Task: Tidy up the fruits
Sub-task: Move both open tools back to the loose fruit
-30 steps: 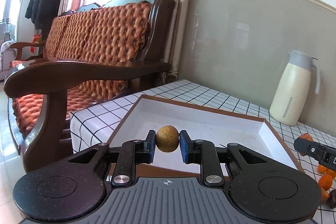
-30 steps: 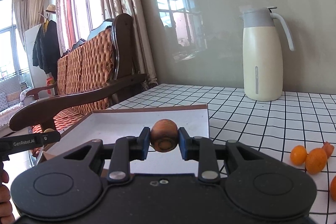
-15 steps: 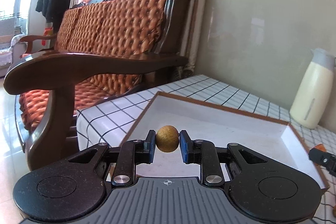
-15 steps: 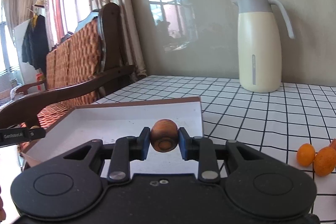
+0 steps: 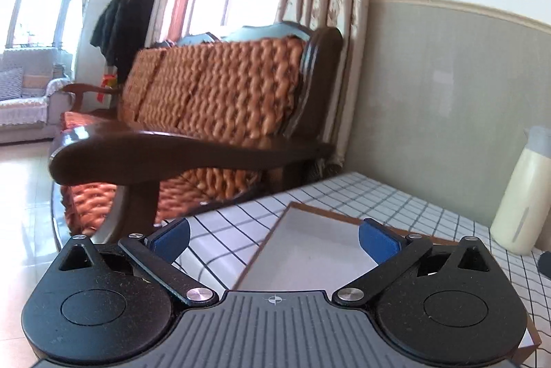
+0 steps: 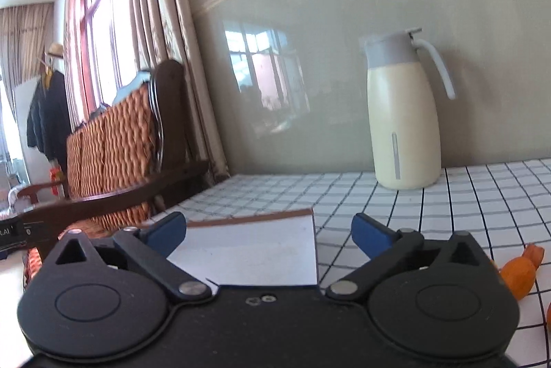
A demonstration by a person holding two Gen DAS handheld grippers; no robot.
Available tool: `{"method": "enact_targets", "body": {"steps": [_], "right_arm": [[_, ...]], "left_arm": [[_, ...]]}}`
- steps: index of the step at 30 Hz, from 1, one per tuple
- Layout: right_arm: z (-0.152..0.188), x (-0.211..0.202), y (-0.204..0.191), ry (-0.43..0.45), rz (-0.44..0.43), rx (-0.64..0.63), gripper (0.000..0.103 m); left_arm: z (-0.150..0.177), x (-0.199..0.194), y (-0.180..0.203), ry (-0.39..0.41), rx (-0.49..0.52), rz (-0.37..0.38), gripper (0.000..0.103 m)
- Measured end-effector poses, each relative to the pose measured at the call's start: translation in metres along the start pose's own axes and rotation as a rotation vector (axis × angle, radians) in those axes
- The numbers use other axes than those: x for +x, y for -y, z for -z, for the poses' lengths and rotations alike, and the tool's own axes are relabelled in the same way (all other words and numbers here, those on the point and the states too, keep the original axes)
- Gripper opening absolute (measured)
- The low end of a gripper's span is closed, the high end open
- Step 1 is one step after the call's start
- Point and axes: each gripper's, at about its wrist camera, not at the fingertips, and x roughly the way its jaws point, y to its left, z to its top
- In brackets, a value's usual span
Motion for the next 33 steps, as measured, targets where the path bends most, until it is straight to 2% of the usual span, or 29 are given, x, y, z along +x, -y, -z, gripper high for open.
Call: {"method": "enact_targets", "body": {"steps": [7,12,16,21,24,26,30,33], "right_arm": [[-0.005,-0.006,-0.003,0.009,0.015,-0.051,0.097],[-0.011,-0.017,0.000,0.032,-0.007,-0.070,0.097],[-0.009,-0.015,0.007,-0.024,0.034,-0.073,0.097],[-0.010,-0.024,0.018,-0.051,-0.023,-0.025,0.097],[-0.008,-0.024,0.026,-0.118,-0.047,-0.015,0.097],[-0.008,-0.032,0.031,-0.102,-0.068,0.001,0.097],[-0.010,-0.053,0.035,-0.032,-0.050,-0.051,0.097],[-0.009,-0.058,0.038,-0.057,-0.057,-0.068,0.097]], "left_arm": [[0.003,-0.002,0.006,-0.016,0.037,0.002,0.103],[0.005,-0.007,0.013,-0.020,0.064,0.009,0.103],[0.008,-0.011,0.019,-0.020,0.087,0.009,0.103],[0.010,-0.017,0.028,-0.021,0.108,0.026,0.103],[0.012,-0.020,0.034,-0.025,0.116,0.039,0.103],[0.013,-0.023,0.038,-0.025,0.120,0.048,0.103],[0.015,-0.030,0.050,-0.016,0.132,0.076,0.103],[0.016,-0.035,0.059,-0.018,0.130,0.113,0.103]]}}
